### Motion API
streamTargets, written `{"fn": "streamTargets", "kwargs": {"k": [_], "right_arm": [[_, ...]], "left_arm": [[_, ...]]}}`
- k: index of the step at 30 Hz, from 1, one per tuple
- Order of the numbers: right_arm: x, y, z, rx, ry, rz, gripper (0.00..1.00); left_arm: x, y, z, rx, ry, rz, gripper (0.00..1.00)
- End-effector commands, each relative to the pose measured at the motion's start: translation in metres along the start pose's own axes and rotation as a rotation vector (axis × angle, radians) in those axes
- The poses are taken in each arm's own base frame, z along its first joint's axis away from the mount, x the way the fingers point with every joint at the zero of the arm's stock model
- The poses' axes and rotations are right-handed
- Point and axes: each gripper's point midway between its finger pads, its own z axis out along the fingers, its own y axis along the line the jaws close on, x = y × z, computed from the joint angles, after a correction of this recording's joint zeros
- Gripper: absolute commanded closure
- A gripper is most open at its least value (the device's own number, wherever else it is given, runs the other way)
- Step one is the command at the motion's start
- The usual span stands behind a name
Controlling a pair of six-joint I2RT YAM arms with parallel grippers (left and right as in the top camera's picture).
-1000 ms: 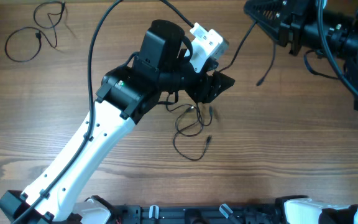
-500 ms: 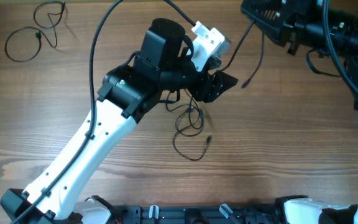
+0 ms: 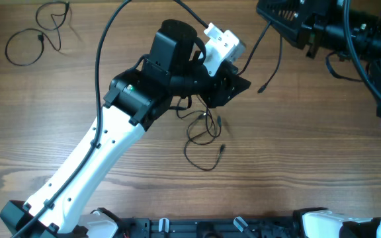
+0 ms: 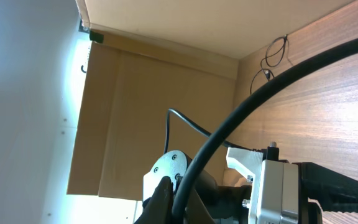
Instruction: Untangle cables
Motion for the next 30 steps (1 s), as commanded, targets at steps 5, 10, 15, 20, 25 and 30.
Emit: {"fn": "streamTargets", "kwargs": {"k": [5, 10, 15, 20, 25, 30], "right_arm": [[0.000, 0.003, -0.004, 0.003, -0.018, -0.029, 0.96], [-0.002, 0.001, -0.004, 0.011, -0.026, -0.030, 0.96], [-0.007, -0.014, -0.005, 0.080, -0.070, -0.046, 0.96], [-0.042, -0.085, -0.032, 0.455, -0.330, -0.035, 0.53], [-0.051, -0.136, -0.075, 0.772, -0.488, 0.005, 0.17], [-0.038, -0.159, -0.095, 0.939, -0.454, -0.016, 0.01]], "left_arm": [[-0.005, -0.012, 0.002, 0.065, -0.014, 0.016, 0.64], [-0.005, -0.012, 0.002, 0.064, -0.014, 0.016, 0.88], [-0.007, -0.012, 0.002, 0.065, -0.019, -0.029, 0.96], [-0.023, -0.015, -0.007, 0.065, -0.076, -0.153, 0.96], [-0.035, 0.003, -0.026, -0.021, -0.139, -0.255, 0.96], [-0.079, 0.019, -0.055, 0.000, -0.326, -0.366, 0.96]]}}
